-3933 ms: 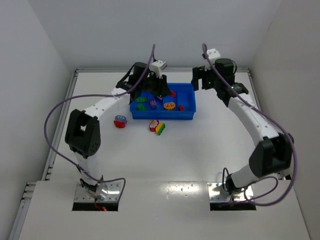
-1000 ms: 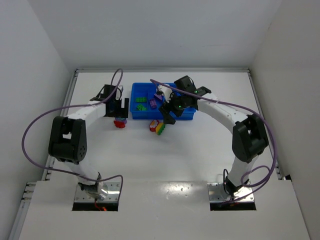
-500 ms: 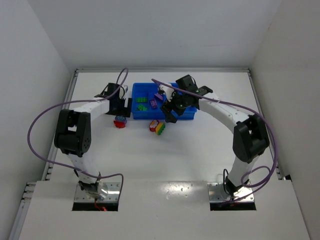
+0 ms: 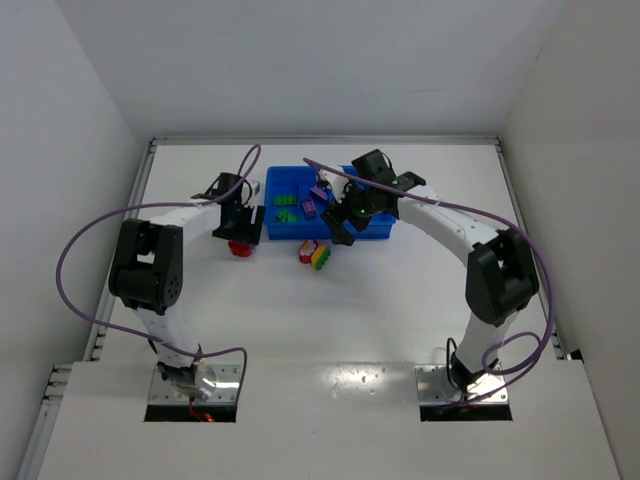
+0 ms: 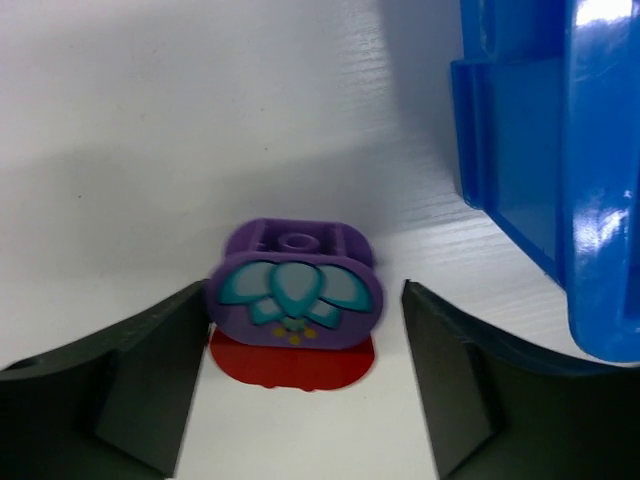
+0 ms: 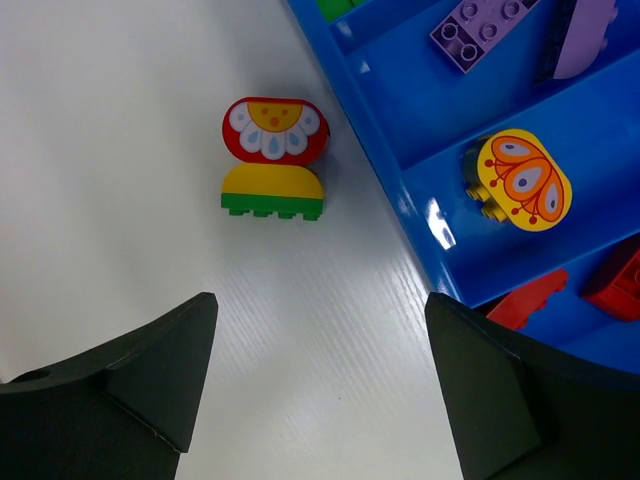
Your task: Sort the legos into containers by color
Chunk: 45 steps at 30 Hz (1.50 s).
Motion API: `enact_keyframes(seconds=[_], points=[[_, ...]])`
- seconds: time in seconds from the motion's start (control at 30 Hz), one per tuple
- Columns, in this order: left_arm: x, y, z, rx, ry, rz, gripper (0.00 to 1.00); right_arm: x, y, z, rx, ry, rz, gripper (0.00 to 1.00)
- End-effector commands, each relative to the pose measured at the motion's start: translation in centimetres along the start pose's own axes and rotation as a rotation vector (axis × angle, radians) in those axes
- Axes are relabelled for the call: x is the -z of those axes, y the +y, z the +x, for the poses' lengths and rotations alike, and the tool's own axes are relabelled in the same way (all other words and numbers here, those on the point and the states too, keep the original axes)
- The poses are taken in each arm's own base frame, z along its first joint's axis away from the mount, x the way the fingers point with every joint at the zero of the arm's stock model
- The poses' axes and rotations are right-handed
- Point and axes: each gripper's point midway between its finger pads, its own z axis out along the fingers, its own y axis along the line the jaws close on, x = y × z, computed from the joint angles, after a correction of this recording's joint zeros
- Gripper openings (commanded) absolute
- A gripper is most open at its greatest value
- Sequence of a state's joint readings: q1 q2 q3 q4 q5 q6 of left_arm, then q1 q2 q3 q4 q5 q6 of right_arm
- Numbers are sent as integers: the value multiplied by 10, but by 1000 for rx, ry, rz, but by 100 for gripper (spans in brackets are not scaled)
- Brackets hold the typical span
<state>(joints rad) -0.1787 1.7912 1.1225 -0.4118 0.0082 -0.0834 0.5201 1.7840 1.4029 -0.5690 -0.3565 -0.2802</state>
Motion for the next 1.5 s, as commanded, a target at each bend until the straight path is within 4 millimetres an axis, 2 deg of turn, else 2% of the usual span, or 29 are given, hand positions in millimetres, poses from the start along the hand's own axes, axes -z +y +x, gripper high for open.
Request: enact_keyframes(seconds=[0.0, 0.03, 0.07, 0.17, 0.23, 0.3, 0.33, 0.43, 0.5, 0.57, 0.63, 0.67, 0.7, 0.73, 0.8, 0.83, 0.9, 0.93, 0.97, 1.03, 1.07, 1.1, 1.17, 1.2, 1.23, 1.27, 1.33, 1.43, 1.47], points=[[7, -6, -13, -28, -37, 17, 79, 2, -7, -19, 40, -43, 31, 85], [4, -6, -10, -28, -27, 17, 77, 2, -7, -19, 40, -43, 31, 85], [4, -6, -17, -28, -46, 17, 75, 2, -8, -19, 39, -39, 39, 85], [-2, -8, -12, -28, -27, 26, 72, 2, -9, -19, 49, -39, 40, 85], [-1, -8, -18, -28, -45, 26, 65, 2, -9, -19, 49, -39, 40, 85], [-1, -8, -18, -28, -45, 26, 55, 2, -9, -19, 49, -39, 40, 85], [-1, -8, -18, -16, -45, 27, 42, 2, -10, -18, 48, -36, 48, 85], [3, -1, -21, 48, -57, 26, 29, 2, -10, -18, 48, -35, 48, 85], [11, 4, -28, 122, -81, 47, 29, 2, -12, -20, 51, -40, 60, 85], [30, 17, -48, 255, -165, 41, 29, 2, -13, -22, 41, -49, 64, 85], [45, 26, -60, 351, -227, 29, 29, 5, -14, -35, 36, -99, 72, 85], [63, 31, -75, 440, -298, 29, 27, 8, -11, -40, 10, -120, 66, 85], [69, 31, -79, 481, -318, 29, 26, 8, -10, -43, -10, -133, 60, 85], [75, 35, -82, 530, -334, 23, 26, 9, -9, -52, -24, -164, 54, 85], [88, 32, -93, 636, -367, 65, 26, 10, 0, -65, -81, -205, 21, 85], [92, 28, -100, 662, -377, 92, 26, 10, -3, -77, -95, -250, 31, 85], [98, 22, -108, 750, -378, 152, 24, 11, 4, -92, -185, -318, 14, 85], [103, 24, -115, 777, -392, 167, 24, 10, 3, -98, -216, -353, 14, 85], [107, 21, -120, 818, -394, 193, 24, 14, 5, -117, -217, -442, 16, 85], [113, 20, -126, 859, -398, 227, 24, 19, 7, -139, -318, -531, -2, 85], [117, 18, -133, 883, -411, 248, 24, 22, 10, -158, -367, -591, -27, 85], [121, 18, -138, 891, -423, 255, 24, 15, 14, -159, -398, -590, -46, 85], [127, 14, -143, 903, -424, 287, 24, 14, 21, -175, -438, -615, -99, 85], [131, 18, -146, 914, -444, 290, 24, 13, 22, -180, -463, -628, -121, 84], [136, 18, -151, 924, -454, 298, 24, 4, 23, -179, -535, -613, -156, 84], [136, 16, -151, 922, -451, 306, 24, 4, 24, -186, -555, -628, -177, 82], [142, 18, -155, 945, -467, 322, 23, -5, 24, -185, -635, -619, -203, 80], [148, 16, -158, 945, -480, 343, 22, -11, 30, -194, -661, -625, -223, 77], [148, 16, -158, 945, -480, 343, 22, -18, 28, -193, -678, -614, -226, 77]])
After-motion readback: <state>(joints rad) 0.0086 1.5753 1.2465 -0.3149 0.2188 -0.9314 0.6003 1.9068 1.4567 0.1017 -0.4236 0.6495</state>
